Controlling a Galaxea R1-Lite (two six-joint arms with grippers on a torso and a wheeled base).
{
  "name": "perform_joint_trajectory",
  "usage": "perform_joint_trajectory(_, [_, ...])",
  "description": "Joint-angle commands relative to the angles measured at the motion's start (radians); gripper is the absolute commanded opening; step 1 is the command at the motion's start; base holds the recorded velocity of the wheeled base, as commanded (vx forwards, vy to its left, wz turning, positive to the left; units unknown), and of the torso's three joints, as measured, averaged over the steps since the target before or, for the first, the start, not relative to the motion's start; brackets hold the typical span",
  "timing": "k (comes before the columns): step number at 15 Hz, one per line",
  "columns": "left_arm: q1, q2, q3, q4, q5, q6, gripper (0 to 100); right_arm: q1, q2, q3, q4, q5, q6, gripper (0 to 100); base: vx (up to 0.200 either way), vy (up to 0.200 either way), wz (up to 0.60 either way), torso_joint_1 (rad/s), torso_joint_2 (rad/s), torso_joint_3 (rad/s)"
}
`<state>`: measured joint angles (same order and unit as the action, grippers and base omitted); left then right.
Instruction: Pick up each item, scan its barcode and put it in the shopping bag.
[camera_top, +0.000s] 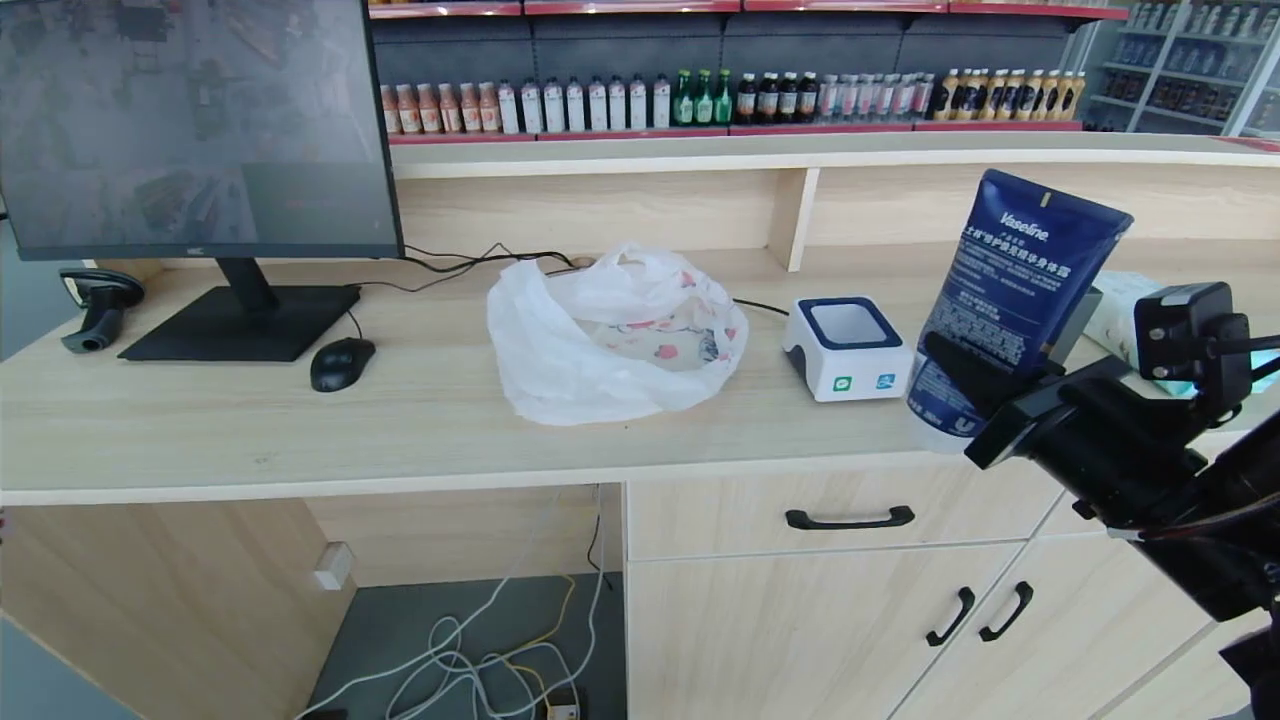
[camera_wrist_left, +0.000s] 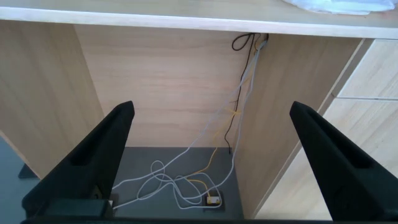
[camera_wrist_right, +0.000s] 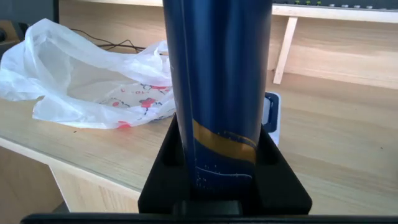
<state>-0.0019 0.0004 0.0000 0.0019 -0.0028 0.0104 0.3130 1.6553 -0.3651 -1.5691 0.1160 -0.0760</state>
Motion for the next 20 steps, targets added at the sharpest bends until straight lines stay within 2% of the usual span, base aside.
perform_joint_trajectory(1, [0.000, 0.000, 0.000, 0.000, 0.000, 0.000, 100, 0.000, -0.003, -0.003, -0.002, 0.001, -0.001, 0, 0.000, 0.000, 0.00, 0.000, 0.00, 0.000])
perform_joint_trajectory(5, [0.000, 0.000, 0.000, 0.000, 0.000, -0.001, 100, 0.001, -0.009, -0.014, -0.002, 0.001, 0.001, 0, 0.000, 0.000, 0.00, 0.000, 0.00, 0.000])
perform_joint_trajectory(8, [0.000, 0.000, 0.000, 0.000, 0.000, -0.001, 100, 0.001, -0.011, -0.028, -0.002, 0.001, 0.001, 0, 0.200, 0.000, 0.00, -0.003, 0.00, 0.004])
perform_joint_trajectory(15, [0.000, 0.000, 0.000, 0.000, 0.000, -0.001, 100, 0.035, 0.012, -0.156, -0.002, 0.001, 0.005, 0, 0.000, 0.000, 0.00, 0.000, 0.00, 0.000])
perform_joint_trajectory(20, [0.000, 0.000, 0.000, 0.000, 0.000, 0.000, 100, 0.035, 0.043, -0.198, -0.002, 0.001, 0.025, 0, 0.000, 0.000, 0.60, 0.001, 0.00, 0.001])
